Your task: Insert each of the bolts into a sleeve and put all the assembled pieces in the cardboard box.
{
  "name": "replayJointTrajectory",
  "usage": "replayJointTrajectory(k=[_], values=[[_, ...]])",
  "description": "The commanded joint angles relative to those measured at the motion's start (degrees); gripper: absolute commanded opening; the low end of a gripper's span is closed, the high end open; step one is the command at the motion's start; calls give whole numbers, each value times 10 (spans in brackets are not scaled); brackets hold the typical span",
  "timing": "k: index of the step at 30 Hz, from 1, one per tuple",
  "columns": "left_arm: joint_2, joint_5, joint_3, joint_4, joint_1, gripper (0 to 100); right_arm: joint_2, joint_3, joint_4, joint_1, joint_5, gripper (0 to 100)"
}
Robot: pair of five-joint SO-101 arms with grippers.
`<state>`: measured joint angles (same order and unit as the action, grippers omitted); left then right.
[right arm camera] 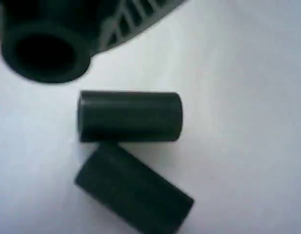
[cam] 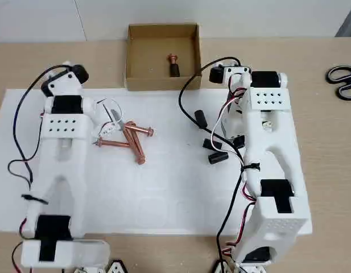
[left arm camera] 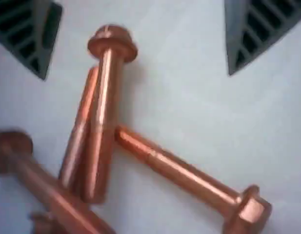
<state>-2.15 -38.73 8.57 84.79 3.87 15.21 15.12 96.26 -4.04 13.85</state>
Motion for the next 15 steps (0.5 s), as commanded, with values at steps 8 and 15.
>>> replayJointTrajectory(k=[8, 15], values=[[138, -200, -31, -64, -2, 224, -39, 3, 0, 1, 3, 3], [170, -234, -31, -84, -1, 224, -39, 3, 0, 1, 3, 3]])
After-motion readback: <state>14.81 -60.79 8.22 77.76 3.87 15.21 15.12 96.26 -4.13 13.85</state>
